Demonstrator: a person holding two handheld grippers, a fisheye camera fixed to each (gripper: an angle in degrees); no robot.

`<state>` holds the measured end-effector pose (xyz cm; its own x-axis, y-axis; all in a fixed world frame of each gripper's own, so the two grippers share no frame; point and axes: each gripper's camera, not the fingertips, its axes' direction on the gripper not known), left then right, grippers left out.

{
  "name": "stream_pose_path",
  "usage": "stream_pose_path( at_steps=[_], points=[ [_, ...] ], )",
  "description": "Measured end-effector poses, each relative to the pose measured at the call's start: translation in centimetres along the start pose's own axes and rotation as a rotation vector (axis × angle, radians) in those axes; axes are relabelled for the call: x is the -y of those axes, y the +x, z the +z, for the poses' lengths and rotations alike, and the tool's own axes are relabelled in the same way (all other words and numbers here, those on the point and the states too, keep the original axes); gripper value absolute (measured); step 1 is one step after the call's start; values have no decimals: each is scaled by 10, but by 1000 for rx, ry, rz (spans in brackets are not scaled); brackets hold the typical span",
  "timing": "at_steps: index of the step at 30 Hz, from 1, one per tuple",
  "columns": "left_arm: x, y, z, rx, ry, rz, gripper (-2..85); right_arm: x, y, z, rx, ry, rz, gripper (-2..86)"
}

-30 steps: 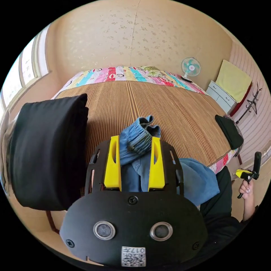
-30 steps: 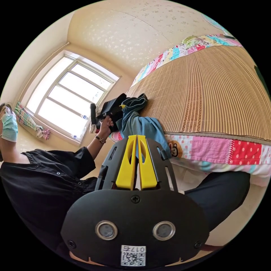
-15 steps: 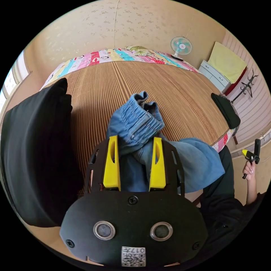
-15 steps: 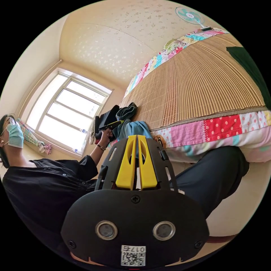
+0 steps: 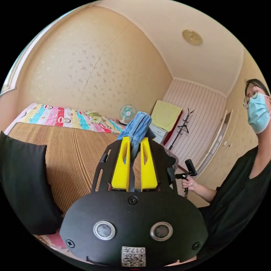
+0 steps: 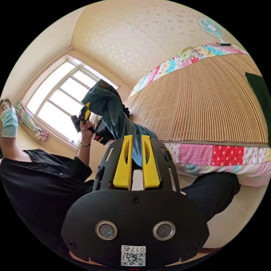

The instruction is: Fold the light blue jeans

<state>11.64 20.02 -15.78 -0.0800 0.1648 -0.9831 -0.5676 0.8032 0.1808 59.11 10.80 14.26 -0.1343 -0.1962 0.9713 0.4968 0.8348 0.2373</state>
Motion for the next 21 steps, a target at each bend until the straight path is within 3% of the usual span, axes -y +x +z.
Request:
stream_pose_path(
  at_steps=[6,10,11,14,18,21],
  points=[
    [37,53,-35,-244,125,127,60,53,-105,-6,325,249,-448,162],
    [51,62,-34,-347,171,55,60,63,-186,35,717,-29,-748,175],
    [53,64,-35,-348,179,51,60,60,-196,43,726,-63,-755,178],
    [65,79,-41,-301,192,62,60,28,-234,60,541,-13,-736,169],
    [90,109,-22,-189,71,132,64,-14,-275,50,147,210,-712,62],
    [111,97,3,-142,-88,23,77,-18,-283,39,123,220,-732,22]
  ],
)
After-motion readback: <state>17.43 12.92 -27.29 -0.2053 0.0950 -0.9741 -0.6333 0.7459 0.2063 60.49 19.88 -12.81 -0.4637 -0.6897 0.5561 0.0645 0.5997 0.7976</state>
